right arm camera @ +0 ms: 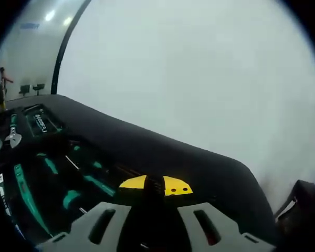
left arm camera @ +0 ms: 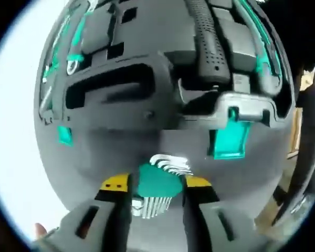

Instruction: Pick up the tools and put them into their designated positions in the toolbox.

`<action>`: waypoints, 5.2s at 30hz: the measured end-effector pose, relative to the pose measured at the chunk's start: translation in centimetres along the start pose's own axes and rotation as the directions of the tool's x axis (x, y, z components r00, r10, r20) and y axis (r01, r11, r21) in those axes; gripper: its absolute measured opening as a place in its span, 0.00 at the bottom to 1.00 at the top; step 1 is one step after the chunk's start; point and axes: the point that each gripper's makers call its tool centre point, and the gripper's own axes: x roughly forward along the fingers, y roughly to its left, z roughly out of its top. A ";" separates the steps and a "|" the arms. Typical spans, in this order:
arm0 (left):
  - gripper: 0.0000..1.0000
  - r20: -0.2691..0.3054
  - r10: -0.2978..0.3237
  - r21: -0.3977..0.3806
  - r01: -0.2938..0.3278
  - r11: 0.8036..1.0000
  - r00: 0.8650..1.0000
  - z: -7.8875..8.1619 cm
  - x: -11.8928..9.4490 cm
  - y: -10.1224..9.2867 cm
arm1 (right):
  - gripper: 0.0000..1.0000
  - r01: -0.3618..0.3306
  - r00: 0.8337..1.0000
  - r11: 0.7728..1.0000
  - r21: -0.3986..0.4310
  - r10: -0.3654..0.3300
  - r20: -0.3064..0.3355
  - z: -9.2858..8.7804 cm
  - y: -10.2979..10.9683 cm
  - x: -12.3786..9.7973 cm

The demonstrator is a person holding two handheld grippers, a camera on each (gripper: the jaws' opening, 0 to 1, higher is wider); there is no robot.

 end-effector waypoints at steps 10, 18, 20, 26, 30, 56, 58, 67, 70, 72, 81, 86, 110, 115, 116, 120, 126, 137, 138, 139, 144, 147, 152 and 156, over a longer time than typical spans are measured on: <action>0.23 -0.092 0.086 -0.031 -0.089 0.996 0.992 0.5 -1.0 -0.3 | 0.08 -0.004 1.000 1.000 0.002 0.004 -0.002 0.0 0.0 0.1; 0.22 0.056 0.393 -0.115 -0.385 0.916 0.918 0.3 -1.6 1.2 | 0.08 -0.006 1.000 1.000 0.001 0.006 -0.002 0.0 0.0 0.3; 0.11 0.073 0.471 -0.134 -0.460 0.878 0.879 -0.2 -2.1 0.8 | 0.08 -0.007 1.000 1.000 -0.005 0.006 -0.006 -0.1 0.0 0.3; 0.00 0.063 0.571 -0.276 -0.536 0.798 0.818 -2.7 -3.9 0.2 | 0.08 -0.006 1.000 1.000 -0.007 0.005 -0.006 0.0 0.1 0.5; 0.02 0.042 0.553 -0.255 -0.526 0.811 0.832 -2.9 -4.8 0.8 | 0.08 -0.006 1.000 1.000 -0.005 0.006 -0.004 0.1 0.2 0.4; 0.00 0.010 0.589 -0.160 -0.581 0.798 0.808 -0.5 -3.9 3.2 | 0.08 -0.012 1.000 1.000 -0.009 0.012 -0.006 -0.1 0.2 0.1; 0.06 0.000 0.598 -0.193 -0.586 0.787 0.802 -1.8 -4.8 3.8 | 0.08 -0.012 1.000 1.000 -0.012 0.012 -0.007 -0.1 0.3 0.0; 0.19 0.240 0.370 -0.143 -0.344 0.928 0.898 0.0 -1.8 1.6 | 0.08 -0.015 1.000 1.000 -0.024 0.014 -0.008 0.0 0.5 0.2; 0.25 0.182 0.337 -0.254 -0.287 0.924 0.924 -0.9 -1.5 2.9 | 0.08 -0.014 1.000 1.000 -0.026 0.014 -0.010 0.0 0.4 0.4; 0.22 0.175 0.265 -0.230 -0.223 0.947 0.948 -1.4 -1.0 3.0 | 0.08 -0.016 1.000 0.999 -0.031 0.015 -0.012 -0.1 0.5 0.5; 0.39 0.193 0.113 -0.417 -0.022 0.909 0.975 -3.8 0.4 5.4 | 0.08 -0.023 0.999 0.998 -0.059 0.022 -0.023 -0.2 0.6 0.7; 0.38 0.202 -0.032 -0.437 0.120 0.892 0.979 -2.8 1.1 3.5 | 0.08 -0.025 0.999 0.998 -0.065 0.024 -0.027 -0.2 0.6 0.7; 0.28 0.031 0.778 -0.329 -0.729 0.601 0.627 -2.4 -3.0 -1.1 | 0.08 -0.022 1.000 0.999 -0.048 0.022 -0.013 -0.1 0.8 0.1; 0.28 0.035 0.834 -0.327 -0.783 0.529 0.550 -3.0 -3.3 -2.9 | 0.08 -0.022 1.000 0.999 -0.044 0.021 -0.012 0.0 0.9 0.0; 0.28 0.026 0.845 -0.332 -0.793 0.511 0.534 -3.0 -3.4 -3.3 | 0.08 -0.022 1.000 0.999 -0.044 0.021 -0.012 0.0 0.9 0.1; 0.28 -0.046 0.911 -0.325 -0.868 0.375 0.411 -3.1 -4.1 -4.5 | 0.08 -0.025 1.000 0.998 -0.054 0.024 -0.016 -0.1 0.9 0.3; 0.27 -0.125 0.959 -0.348 -0.916 0.198 0.255 -2.7 -5.8 -6.1 | 0.08 -0.025 1.000 0.998 -0.053 0.024 -0.015 0.0 0.9 0.3; 0.26 -0.101 0.971 -0.435 -0.888 0.151 0.215 -2.7 -8.0 -5.8 | 0.08 -0.020 0.999 0.999 -0.034 0.022 0.032 1.0 0.8 0.2; 0.26 -0.098 0.974 -0.435 -0.889 0.143 0.204 -2.8 -8.3 -5.7 | 0.08 -0.026 0.998 0.999 -0.019 0.027 0.065 1.8 0.9 0.0; 0.26 -0.099 0.978 -0.432 -0.893 0.125 0.185 -2.7 -9.1 -5.4 | 0.08 -0.032 0.996 0.999 -0.011 0.033 0.083 2.1 1.1 -0.1; 0.26 -0.037 0.997 -0.394 -0.918 0.053 0.073 -0.6 -14.3 -4.3 | 0.08 -0.162 0.938 0.987 -0.021 0.160 0.307 7.9 3.9 -1.7; 0.26 -0.018 0.999 -0.419 -0.907 0.032 0.044 0.7 -16.8 -3.3 | 0.08 -0.167 0.910 0.982 -0.088 0.188 0.369 9.7 5.1 -3.4; 0.26 0.071 0.997 -0.441 -0.895 0.063 0.035 4.6 -19.4 -1.9 | 0.08 -0.169 0.931 0.984 -0.051 0.176 0.318 8.3 4.9 -2.6; 0.26 0.159 0.982 -0.455 -0.875 0.164 0.102 8.6 -19.2 -1.4 | 0.08 -0.160 0.946 0.987 -0.033 0.162 0.281 7.3 4.6 -1.9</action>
